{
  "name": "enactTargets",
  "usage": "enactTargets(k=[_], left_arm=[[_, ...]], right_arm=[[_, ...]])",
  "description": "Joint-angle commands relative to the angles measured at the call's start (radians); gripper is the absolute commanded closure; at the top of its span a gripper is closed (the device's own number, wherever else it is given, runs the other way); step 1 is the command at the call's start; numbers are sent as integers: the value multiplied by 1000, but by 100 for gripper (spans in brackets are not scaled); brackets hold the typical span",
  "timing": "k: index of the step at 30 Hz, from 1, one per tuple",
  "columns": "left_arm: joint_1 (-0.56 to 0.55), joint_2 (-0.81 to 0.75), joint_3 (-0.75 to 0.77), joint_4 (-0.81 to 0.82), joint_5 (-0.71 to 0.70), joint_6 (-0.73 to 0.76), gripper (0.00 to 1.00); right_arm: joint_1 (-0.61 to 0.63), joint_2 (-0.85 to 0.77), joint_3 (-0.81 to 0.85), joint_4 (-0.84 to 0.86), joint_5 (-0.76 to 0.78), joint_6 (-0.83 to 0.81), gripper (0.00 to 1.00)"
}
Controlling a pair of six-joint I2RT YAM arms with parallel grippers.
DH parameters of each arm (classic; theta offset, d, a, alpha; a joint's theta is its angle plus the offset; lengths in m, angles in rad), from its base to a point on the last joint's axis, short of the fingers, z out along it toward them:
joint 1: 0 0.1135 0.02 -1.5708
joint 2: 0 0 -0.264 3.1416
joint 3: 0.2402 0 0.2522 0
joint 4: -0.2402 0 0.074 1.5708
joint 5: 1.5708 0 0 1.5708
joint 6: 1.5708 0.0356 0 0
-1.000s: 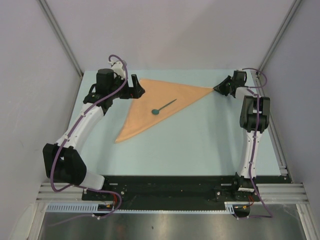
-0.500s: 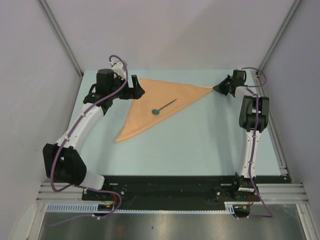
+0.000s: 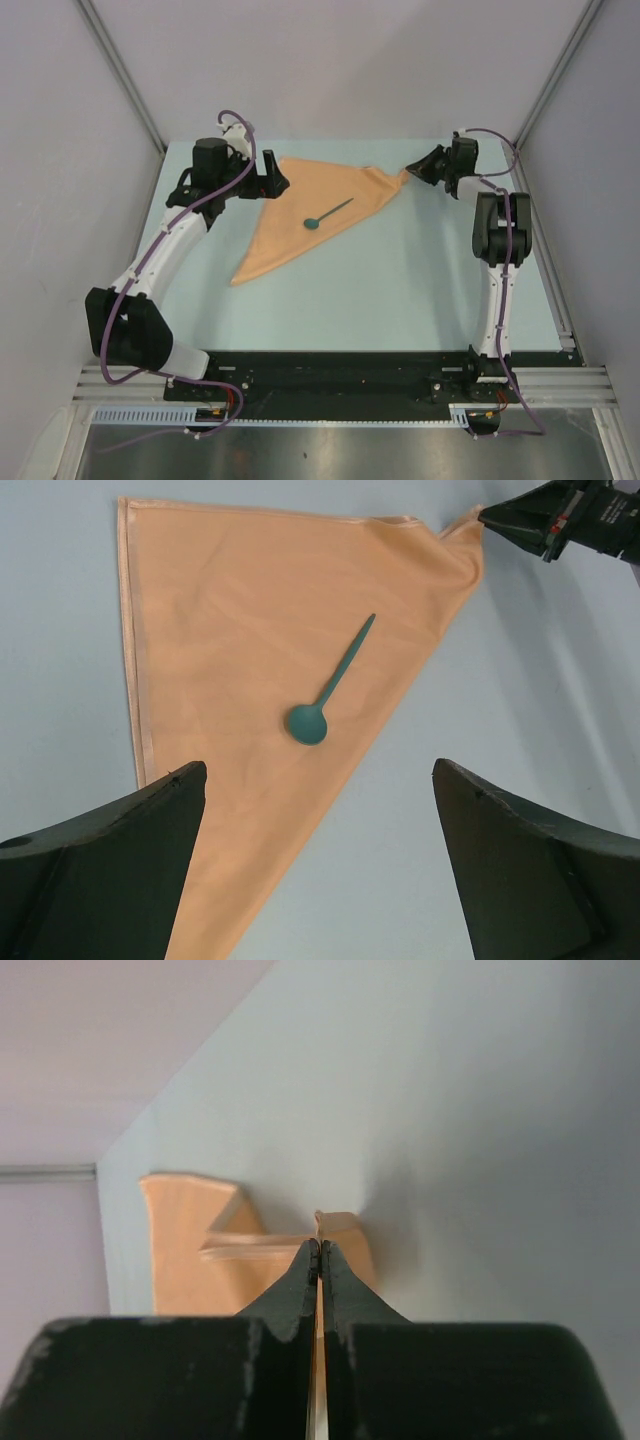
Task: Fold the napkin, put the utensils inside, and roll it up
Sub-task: Fold the napkin
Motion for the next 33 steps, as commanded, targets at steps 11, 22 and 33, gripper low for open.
enactTargets(k=[11, 22, 33], left_arm=[[5, -67, 30, 29, 38, -7, 1], [5, -90, 26, 36, 52, -10, 0], [5, -93, 32, 33, 52, -7, 0]], right_arm=[[264, -358, -164, 73, -49, -90, 100], [513, -311, -195, 79, -61, -78, 100], [582, -280, -215, 82, -72, -49, 100]])
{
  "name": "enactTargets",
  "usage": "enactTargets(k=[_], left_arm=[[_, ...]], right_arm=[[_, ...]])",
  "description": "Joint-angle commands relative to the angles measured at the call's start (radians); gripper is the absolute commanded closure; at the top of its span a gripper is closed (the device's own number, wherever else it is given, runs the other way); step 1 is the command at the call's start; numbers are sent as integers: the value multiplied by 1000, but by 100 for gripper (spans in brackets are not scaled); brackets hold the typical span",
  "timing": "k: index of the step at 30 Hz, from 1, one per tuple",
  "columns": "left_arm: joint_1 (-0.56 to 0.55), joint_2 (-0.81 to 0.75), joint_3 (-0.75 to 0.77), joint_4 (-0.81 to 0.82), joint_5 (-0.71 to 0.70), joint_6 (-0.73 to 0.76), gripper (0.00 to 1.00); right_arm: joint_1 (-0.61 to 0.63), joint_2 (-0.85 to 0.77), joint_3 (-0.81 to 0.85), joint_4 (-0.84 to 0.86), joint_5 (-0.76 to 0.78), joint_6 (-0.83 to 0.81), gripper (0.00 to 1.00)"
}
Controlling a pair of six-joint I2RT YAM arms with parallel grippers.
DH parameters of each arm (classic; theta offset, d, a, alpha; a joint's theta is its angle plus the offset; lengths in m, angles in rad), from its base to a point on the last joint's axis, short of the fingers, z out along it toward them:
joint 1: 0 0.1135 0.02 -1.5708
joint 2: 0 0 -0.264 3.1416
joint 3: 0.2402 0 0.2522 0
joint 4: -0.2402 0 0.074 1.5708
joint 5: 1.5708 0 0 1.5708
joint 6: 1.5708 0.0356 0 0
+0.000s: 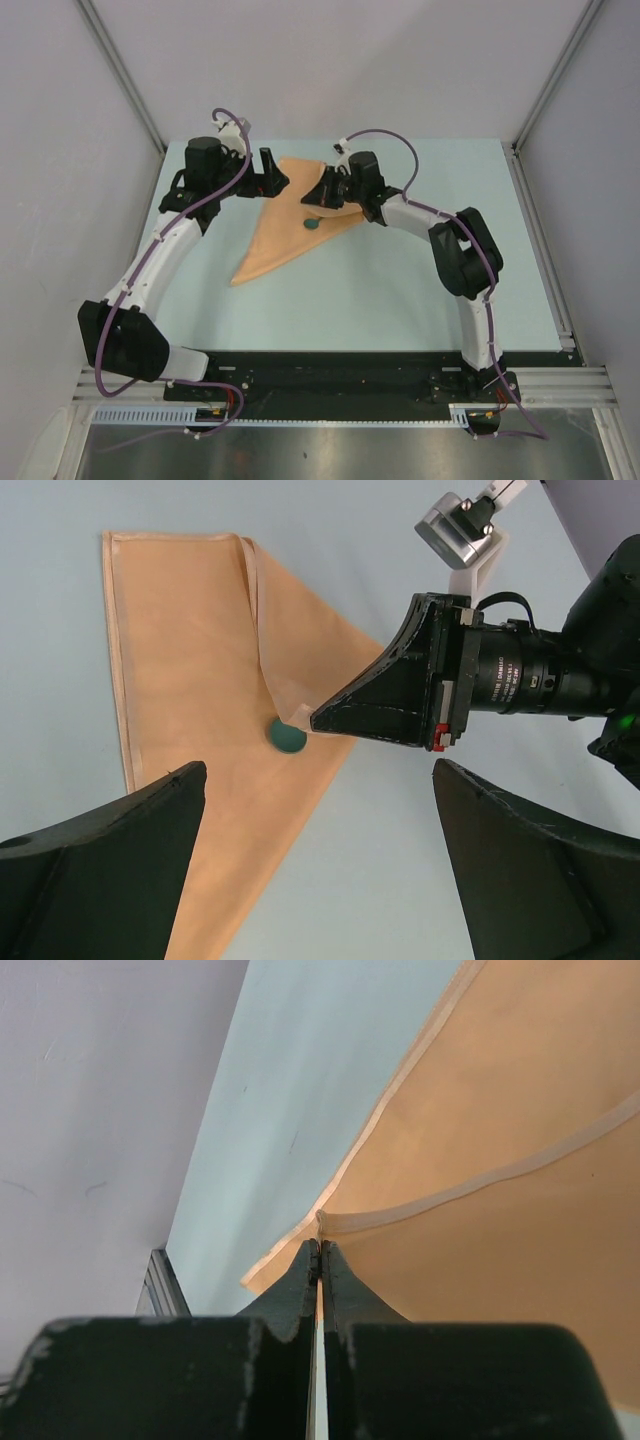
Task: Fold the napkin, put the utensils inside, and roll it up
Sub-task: Fold the napkin
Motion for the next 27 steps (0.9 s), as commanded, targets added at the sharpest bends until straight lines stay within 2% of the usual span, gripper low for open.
enactTargets(k=[1, 17, 21, 24, 27], left_arm=[[5, -35, 32, 29, 16, -6, 0], [5, -27, 30, 31, 22, -8, 1], [5, -29, 26, 32, 10, -11, 0], [5, -37, 6, 44, -40, -25, 0], [5, -40, -2, 44, -83, -35, 0]], right_arm=[[18, 12, -13, 41, -12, 17, 100], [68, 80, -75, 108, 30, 56, 99], [76, 66, -71, 90, 8, 25, 56], [81, 3, -71, 35, 11, -50, 42], [67, -95, -97, -30, 63, -117, 40]])
